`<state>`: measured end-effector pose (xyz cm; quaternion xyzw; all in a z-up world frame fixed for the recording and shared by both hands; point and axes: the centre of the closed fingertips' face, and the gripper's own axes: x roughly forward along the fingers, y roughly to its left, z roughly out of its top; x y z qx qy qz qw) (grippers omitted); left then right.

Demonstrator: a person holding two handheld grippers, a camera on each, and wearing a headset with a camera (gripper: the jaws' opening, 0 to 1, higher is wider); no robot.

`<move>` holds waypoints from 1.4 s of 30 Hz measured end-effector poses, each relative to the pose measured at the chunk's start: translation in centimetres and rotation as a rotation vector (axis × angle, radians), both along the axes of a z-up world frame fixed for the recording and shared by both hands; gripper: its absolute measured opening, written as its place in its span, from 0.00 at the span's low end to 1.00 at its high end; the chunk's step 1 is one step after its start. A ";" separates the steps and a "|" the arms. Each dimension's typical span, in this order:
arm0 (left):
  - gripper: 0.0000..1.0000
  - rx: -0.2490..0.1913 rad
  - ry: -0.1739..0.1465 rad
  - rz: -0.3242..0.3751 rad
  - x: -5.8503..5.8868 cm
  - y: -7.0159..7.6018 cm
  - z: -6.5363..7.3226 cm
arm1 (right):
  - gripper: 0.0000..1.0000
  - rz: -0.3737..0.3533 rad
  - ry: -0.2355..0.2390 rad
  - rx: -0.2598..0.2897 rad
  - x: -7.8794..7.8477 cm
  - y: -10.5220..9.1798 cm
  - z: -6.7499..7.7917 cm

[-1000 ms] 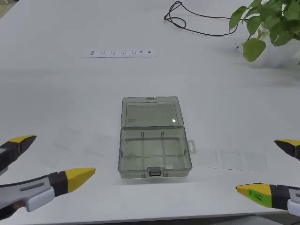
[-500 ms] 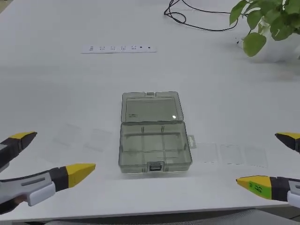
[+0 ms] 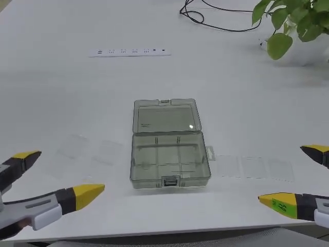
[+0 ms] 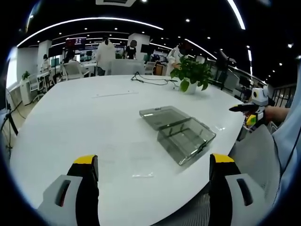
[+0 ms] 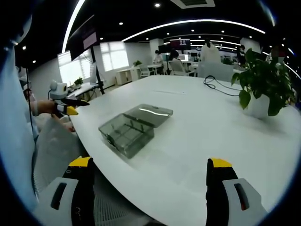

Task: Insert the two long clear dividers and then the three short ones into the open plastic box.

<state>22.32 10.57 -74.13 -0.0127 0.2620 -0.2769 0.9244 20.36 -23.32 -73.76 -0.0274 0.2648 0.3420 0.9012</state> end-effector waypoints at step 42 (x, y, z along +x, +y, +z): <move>0.90 0.214 0.180 -0.042 3.9 4.9 -4.9 | 1.00 0.003 0.039 0.008 -0.4 0.3 -1.0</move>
